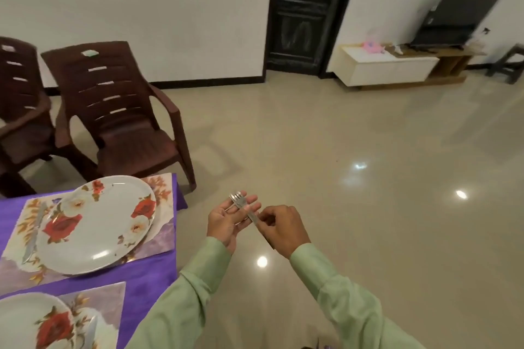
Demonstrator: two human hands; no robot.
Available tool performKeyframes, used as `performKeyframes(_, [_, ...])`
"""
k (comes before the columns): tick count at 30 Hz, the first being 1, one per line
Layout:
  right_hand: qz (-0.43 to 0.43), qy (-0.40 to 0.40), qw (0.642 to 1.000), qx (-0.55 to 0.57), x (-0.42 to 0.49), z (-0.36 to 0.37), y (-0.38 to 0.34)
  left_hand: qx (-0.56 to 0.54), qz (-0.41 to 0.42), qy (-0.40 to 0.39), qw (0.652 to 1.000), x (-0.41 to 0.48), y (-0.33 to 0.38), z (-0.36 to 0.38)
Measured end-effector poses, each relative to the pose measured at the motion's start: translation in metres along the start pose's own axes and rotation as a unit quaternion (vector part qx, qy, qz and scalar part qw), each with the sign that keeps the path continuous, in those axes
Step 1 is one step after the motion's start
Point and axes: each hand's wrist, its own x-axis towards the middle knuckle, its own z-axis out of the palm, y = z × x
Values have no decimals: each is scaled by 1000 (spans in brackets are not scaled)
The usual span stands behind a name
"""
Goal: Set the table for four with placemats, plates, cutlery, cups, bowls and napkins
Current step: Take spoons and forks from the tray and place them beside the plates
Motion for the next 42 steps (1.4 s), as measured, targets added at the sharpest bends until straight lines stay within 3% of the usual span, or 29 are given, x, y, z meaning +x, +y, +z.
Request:
performKeyframes(10, [-33,-133,980,144,191,27,-12,-33,81,161,983,114,59,-22])
performKeyframes(17, [-124,-194,961,157,335,40,-57,-78,141,290,943,183,124,-28])
performKeyframes(28, [-202,-308,919,143,476,126,-147,-145,217,473,842,242,196,-91])
performKeyframes(36, [-308,-383,868,70,562,192,-233,-200,261,557,763,282,236,-165])
performKeyframes(42, [-359,-457,812,59,573,259,-301,-237,281,622,691,276,261,-196])
